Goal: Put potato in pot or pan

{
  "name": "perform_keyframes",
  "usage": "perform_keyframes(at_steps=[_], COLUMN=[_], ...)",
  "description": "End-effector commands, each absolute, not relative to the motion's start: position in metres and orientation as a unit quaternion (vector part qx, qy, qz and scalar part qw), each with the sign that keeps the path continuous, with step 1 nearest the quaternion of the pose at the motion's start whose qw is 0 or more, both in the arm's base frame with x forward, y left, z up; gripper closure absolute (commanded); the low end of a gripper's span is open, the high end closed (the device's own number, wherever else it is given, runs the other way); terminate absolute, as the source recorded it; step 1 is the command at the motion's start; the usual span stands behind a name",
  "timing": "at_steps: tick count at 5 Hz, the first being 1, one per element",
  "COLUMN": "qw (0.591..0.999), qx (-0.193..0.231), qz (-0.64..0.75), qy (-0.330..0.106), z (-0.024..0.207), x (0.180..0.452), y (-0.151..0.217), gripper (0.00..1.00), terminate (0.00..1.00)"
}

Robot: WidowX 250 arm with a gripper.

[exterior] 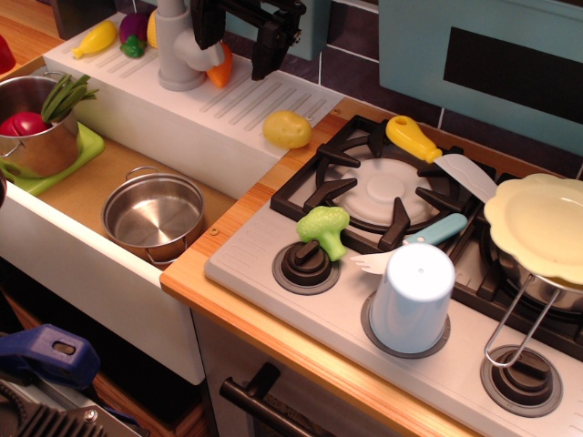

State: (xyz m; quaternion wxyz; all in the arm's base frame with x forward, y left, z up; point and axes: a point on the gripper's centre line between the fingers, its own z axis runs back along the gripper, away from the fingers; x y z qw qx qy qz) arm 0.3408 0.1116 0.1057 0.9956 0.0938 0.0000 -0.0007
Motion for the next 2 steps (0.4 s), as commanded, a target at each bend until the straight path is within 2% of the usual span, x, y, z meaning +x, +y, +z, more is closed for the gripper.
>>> perform_keyframes(at_steps=[1, 2], qw=[0.996, 0.997], qx=[0.094, 0.066], qz=[-0.001, -0.004], qy=[0.000, -0.025], z=[0.106, 0.101], x=[0.341, 0.353], y=[0.112, 0.102], gripper=[0.00, 0.00], terminate=[0.00, 0.00])
